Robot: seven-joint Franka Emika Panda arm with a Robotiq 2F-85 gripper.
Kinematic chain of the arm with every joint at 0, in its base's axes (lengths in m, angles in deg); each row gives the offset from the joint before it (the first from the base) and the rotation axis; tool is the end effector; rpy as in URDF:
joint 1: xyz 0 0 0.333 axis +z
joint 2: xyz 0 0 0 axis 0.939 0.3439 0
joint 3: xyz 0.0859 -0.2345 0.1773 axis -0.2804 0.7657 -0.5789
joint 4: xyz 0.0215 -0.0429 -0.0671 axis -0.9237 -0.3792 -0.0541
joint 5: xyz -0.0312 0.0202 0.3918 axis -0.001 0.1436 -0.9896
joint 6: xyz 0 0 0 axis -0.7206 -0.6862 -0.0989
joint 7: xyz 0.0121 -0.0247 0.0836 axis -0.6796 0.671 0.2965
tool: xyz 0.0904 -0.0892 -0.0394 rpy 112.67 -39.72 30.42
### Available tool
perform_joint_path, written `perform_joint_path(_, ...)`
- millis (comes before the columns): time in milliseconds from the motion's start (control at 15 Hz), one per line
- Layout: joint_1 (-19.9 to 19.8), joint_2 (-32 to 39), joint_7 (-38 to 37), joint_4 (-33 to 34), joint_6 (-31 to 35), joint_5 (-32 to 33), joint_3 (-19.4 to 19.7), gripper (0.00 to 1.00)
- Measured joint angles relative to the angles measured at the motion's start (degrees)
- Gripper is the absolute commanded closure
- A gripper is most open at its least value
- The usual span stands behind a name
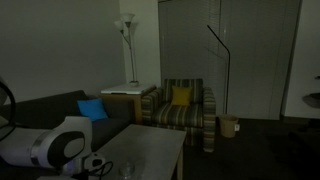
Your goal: Put the blue mug in the white bowl
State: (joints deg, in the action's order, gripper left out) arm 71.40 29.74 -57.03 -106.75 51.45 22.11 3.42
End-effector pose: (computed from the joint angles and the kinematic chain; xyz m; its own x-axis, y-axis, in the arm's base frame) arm 0.6577 0.0204 -0.1333 0.9699 -0.0177 -0.2428 -0.0147 -0.9998 0.0141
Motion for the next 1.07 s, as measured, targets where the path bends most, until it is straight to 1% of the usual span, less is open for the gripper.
perform_joint_path(67, 0.2, 0.0, 0.1, 0.3, 0.0, 0.1, 0.0, 0.97)
perform_joint_path(133, 0.6, 0.0, 0.5, 0.8, -0.2, 0.5, 0.0, 0.87)
perform_joint_path(333, 2.2, 0.0, 1.6, 2.7, -3.2, 2.4, 0.3, 0.87)
perform_joint_path(400, 2.6, 0.0, 1.6, 2.9, -3.4, 2.4, 0.3, 0.97)
perform_joint_path(533, 2.7, 0.0, 1.6, 2.9, -3.5, 2.4, 0.4, 0.97)
perform_joint_path(600, 2.7, 0.0, 1.7, 2.8, -2.8, 2.3, 0.3, 0.97)
perform_joint_path(867, 2.3, 0.3, 1.6, 1.7, 4.5, 0.8, -0.9, 0.97)
perform_joint_path(1067, 1.8, 0.3, 1.6, 0.9, 7.4, -0.3, -1.1, 0.97)
